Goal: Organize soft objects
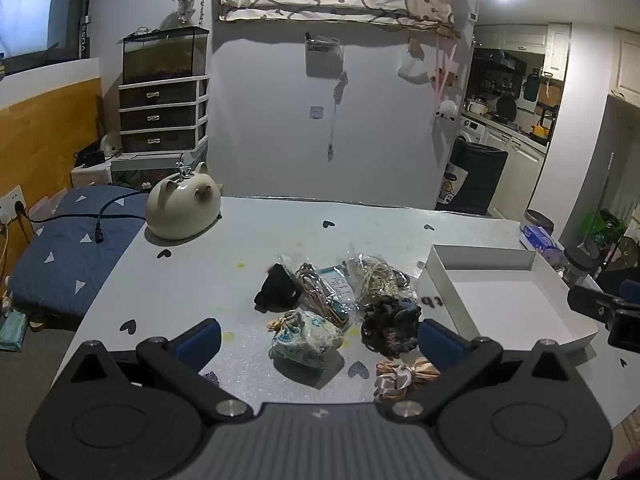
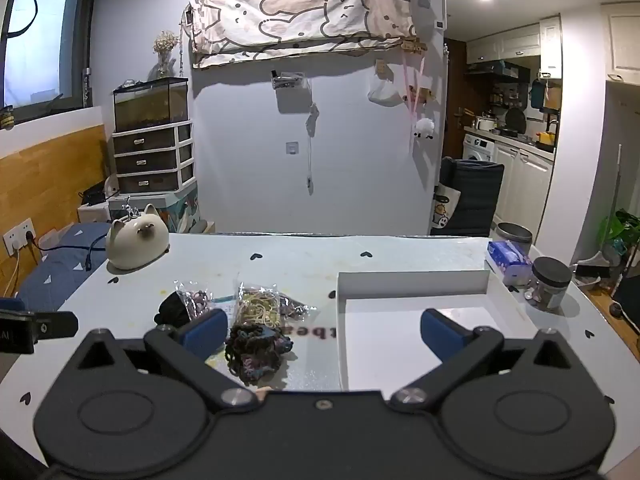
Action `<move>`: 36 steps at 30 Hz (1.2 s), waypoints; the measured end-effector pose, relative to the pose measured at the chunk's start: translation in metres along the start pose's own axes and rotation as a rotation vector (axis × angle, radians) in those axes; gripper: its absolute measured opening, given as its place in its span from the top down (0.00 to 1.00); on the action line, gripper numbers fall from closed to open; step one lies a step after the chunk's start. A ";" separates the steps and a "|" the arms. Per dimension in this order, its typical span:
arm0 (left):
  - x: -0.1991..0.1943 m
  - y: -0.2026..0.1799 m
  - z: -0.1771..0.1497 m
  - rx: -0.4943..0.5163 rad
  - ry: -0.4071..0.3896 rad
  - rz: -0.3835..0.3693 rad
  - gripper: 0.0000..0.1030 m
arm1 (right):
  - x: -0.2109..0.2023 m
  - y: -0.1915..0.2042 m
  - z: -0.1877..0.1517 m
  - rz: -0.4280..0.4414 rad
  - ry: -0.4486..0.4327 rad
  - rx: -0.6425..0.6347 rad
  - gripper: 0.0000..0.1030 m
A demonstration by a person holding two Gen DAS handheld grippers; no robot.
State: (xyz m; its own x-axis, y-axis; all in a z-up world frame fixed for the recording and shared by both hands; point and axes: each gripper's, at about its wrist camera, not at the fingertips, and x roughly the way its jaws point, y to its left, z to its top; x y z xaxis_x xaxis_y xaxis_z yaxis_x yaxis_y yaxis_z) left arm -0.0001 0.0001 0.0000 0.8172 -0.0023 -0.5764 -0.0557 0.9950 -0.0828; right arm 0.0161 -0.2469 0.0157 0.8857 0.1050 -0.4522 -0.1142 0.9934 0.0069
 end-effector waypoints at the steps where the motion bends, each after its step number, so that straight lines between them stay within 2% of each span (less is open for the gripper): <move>1: 0.000 0.000 0.000 0.001 0.000 0.001 0.00 | 0.000 0.000 0.000 -0.001 -0.001 -0.001 0.00; 36: 0.000 0.000 0.001 0.005 0.000 0.004 0.00 | 0.000 0.000 0.000 -0.006 -0.002 0.005 0.00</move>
State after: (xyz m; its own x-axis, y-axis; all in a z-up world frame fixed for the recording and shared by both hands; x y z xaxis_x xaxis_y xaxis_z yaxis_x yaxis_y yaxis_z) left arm 0.0001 -0.0003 0.0011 0.8167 0.0012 -0.5770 -0.0555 0.9955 -0.0764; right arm 0.0161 -0.2472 0.0160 0.8871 0.0993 -0.4508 -0.1070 0.9942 0.0084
